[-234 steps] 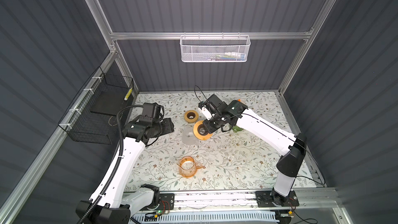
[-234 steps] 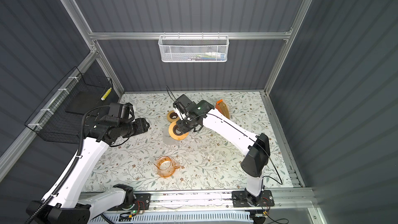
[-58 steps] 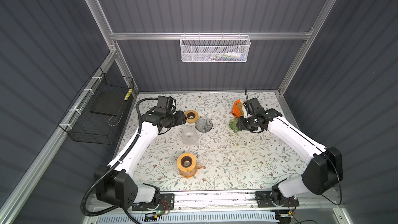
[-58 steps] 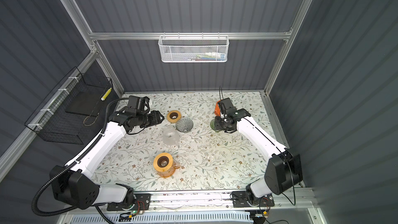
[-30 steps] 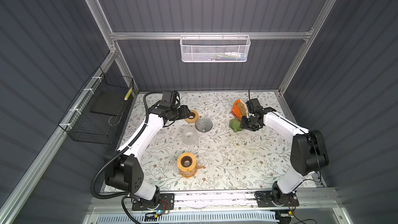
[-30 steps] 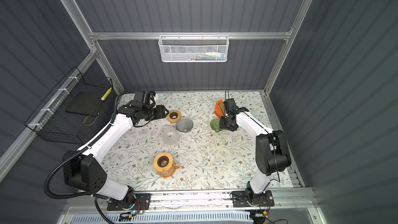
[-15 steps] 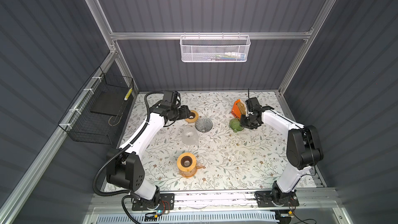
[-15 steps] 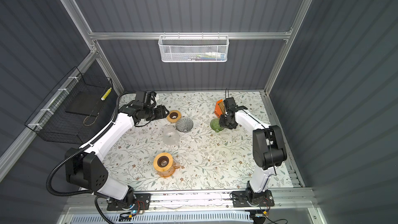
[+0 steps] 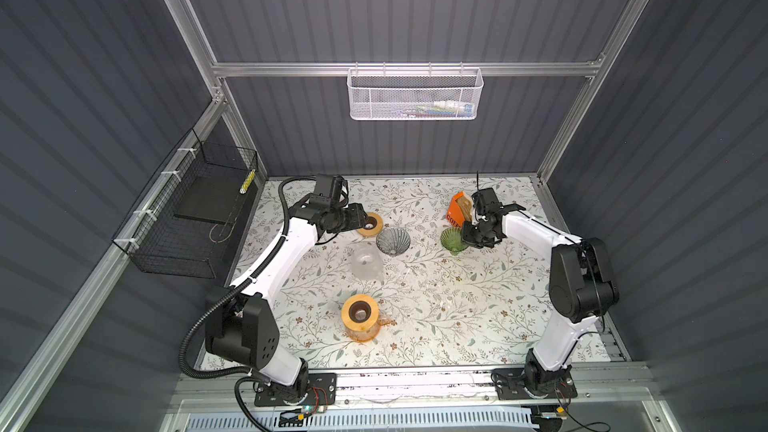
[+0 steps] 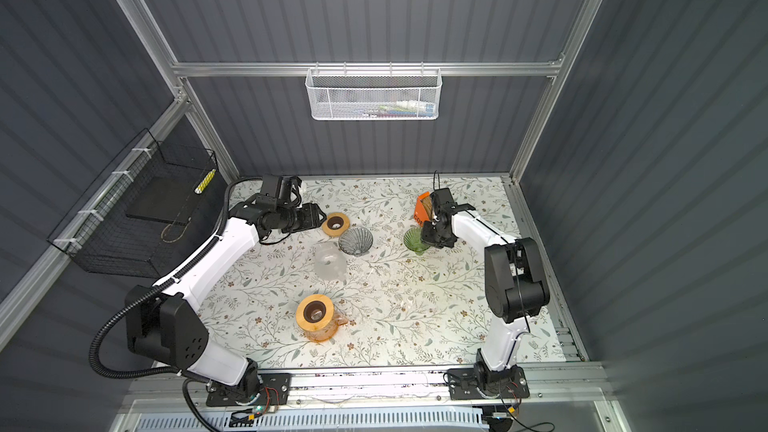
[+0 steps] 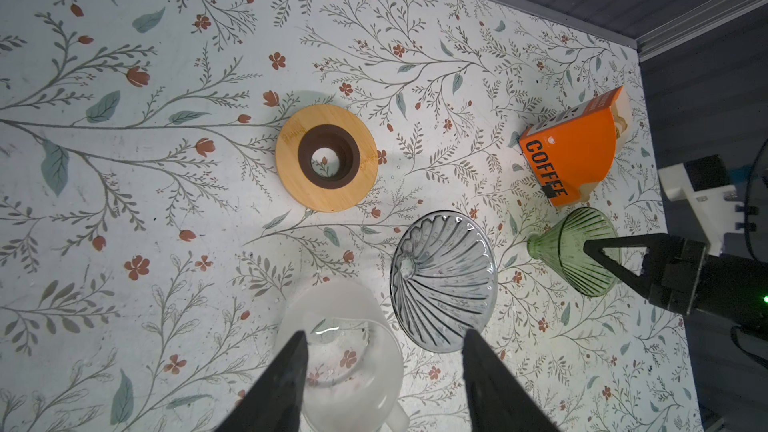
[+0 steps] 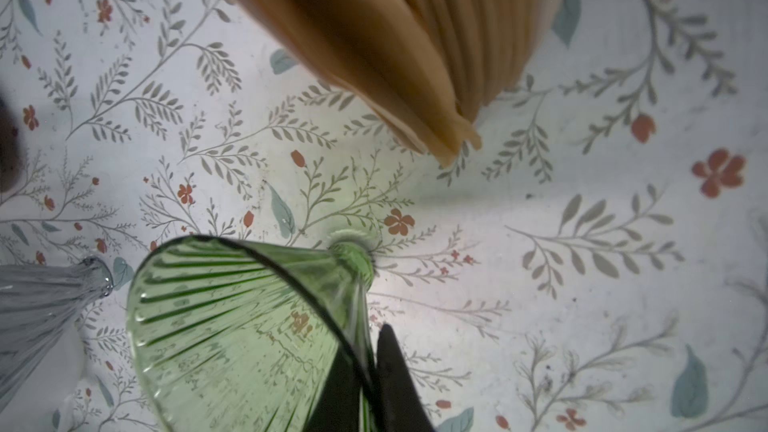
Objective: Place the coffee filter in the dripper
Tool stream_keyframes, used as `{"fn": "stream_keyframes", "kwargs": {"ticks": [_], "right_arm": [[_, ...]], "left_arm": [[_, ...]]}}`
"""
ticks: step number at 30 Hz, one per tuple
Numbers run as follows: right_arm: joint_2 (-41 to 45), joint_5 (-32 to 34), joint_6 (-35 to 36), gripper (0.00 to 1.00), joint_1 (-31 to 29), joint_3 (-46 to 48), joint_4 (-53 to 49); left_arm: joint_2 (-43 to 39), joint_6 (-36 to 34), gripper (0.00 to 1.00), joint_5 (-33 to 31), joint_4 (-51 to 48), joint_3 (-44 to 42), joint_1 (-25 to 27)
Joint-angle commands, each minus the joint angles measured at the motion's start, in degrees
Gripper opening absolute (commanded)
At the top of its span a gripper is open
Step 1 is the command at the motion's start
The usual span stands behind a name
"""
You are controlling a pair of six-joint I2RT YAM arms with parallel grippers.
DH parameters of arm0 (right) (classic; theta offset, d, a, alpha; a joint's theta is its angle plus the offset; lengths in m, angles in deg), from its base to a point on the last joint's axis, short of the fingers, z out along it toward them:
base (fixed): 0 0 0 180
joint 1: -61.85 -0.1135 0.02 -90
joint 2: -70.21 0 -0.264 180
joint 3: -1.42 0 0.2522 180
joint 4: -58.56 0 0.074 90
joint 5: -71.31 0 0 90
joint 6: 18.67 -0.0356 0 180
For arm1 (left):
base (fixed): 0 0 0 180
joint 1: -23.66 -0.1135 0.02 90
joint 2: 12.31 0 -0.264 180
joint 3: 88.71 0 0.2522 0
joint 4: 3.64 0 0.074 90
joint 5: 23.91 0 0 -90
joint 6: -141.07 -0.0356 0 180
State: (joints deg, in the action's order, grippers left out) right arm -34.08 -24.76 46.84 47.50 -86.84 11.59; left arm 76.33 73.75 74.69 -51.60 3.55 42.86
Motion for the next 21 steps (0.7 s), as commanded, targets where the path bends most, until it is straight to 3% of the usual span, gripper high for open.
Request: {"fn": "stream_keyframes", "kwargs": {"ticks": [1,13,21], "right_arm": [[-0.2,0.3,0.0,0.0,0.3,-0.5,-0.5],[6.5,-0.4,-0.2,0.0,-0.2,0.2,-3.2],[12.0,-2.1,1.0,0.0,-5.1,-1.3,-7.2]], "left_arm": [[-1.0,0.1,0.6,-0.5,-0.4,1.3,0.3],[-8.6,1.4,0.58,-5.8,-7.8,-1.9,0.3],[-16.8,5.1,0.58,-10.4,-15.7,-4.8,0.3]]}}
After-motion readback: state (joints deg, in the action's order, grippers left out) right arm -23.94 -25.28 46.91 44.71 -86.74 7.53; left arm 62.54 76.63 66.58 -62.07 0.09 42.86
